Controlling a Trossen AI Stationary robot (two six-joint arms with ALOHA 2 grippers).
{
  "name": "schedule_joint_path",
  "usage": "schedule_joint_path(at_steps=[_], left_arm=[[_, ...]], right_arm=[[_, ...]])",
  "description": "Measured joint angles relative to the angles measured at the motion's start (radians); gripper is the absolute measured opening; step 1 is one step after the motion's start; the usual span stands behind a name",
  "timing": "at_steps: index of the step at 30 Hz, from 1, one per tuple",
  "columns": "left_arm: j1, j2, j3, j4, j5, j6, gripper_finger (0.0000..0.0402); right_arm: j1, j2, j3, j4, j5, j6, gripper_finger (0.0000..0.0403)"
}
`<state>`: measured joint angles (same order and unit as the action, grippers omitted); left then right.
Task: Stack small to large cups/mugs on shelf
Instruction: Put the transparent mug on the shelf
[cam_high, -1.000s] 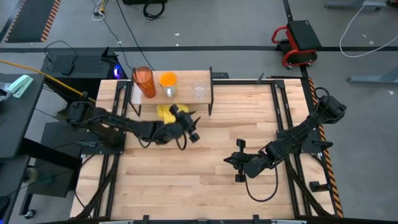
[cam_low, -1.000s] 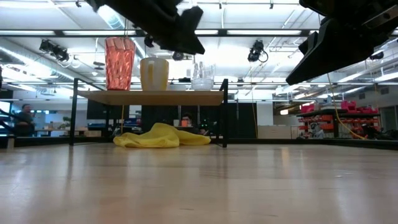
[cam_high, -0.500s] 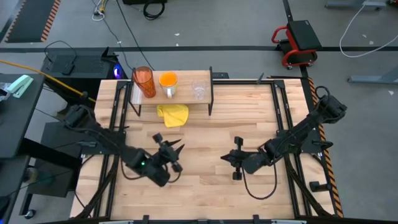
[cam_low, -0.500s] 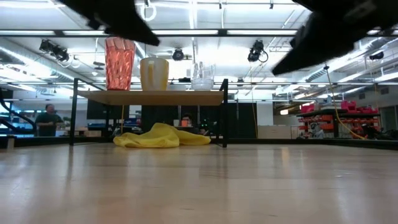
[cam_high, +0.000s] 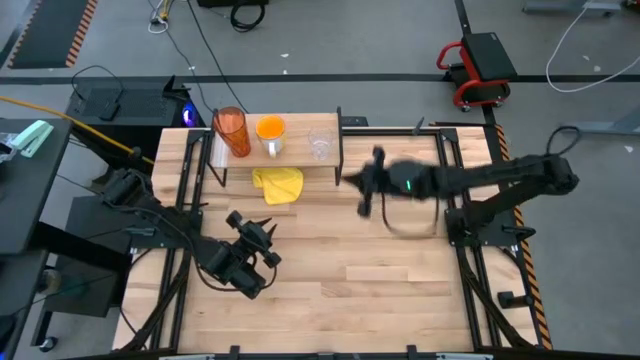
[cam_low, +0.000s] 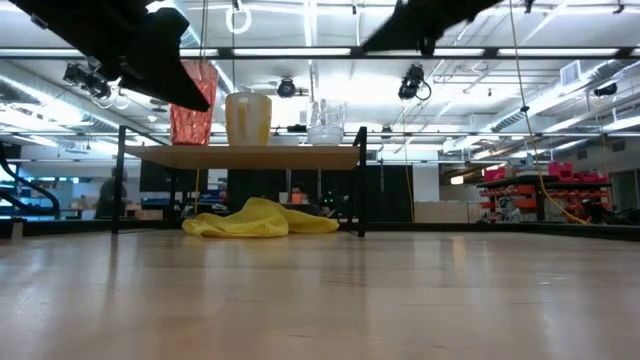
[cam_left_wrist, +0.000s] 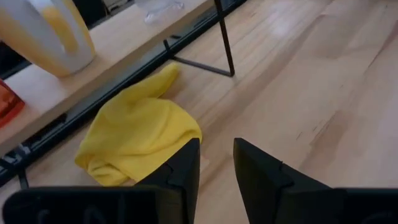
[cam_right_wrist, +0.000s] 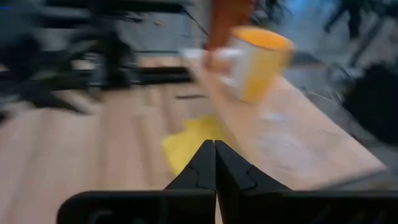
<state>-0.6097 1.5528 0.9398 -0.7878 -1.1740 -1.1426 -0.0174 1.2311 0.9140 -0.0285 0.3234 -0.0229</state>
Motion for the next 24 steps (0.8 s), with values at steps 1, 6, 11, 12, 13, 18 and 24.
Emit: schedule_joint_path(at_steps=[1, 6, 11, 12, 13, 18, 24], left_arm=[[-0.001, 0.000, 0.000, 0.000, 0.006, -0.001, 0.0105], [-0.001, -0.001, -0.013, 0.011, 0.011, -0.001, 0.0101], [0.008, -0.001, -0.055, 0.012, 0.013, -0.054, 0.0098], [0.012, -0.001, -0.062, 0.014, 0.012, -0.066, 0.0098], [0.016, -0.001, -0.067, 0.012, 0.013, -0.080, 0.0099], [0.024, -0.001, -0.072, 0.019, 0.013, -0.084, 0.0099], [0.024, -0.001, -0.072, 0.021, 0.012, -0.080, 0.0094]], right_arm=[[-0.060, -0.001, 0.008, -0.020, -0.037, 0.010, 0.0002], [-0.278, 0.024, 0.010, -0.035, -0.199, 0.044, 0.0001], [-0.340, 0.100, 0.010, -0.013, -0.223, 0.050, 0.0001], [-0.345, 0.119, 0.010, 0.006, -0.225, 0.050, 0.0001], [-0.351, 0.138, 0.011, 0.025, -0.231, 0.050, 0.0001], [-0.373, 0.204, 0.011, 0.113, -0.251, 0.042, 0.0000], [-0.382, 0.216, 0.011, 0.146, -0.251, 0.044, 0.0000]])
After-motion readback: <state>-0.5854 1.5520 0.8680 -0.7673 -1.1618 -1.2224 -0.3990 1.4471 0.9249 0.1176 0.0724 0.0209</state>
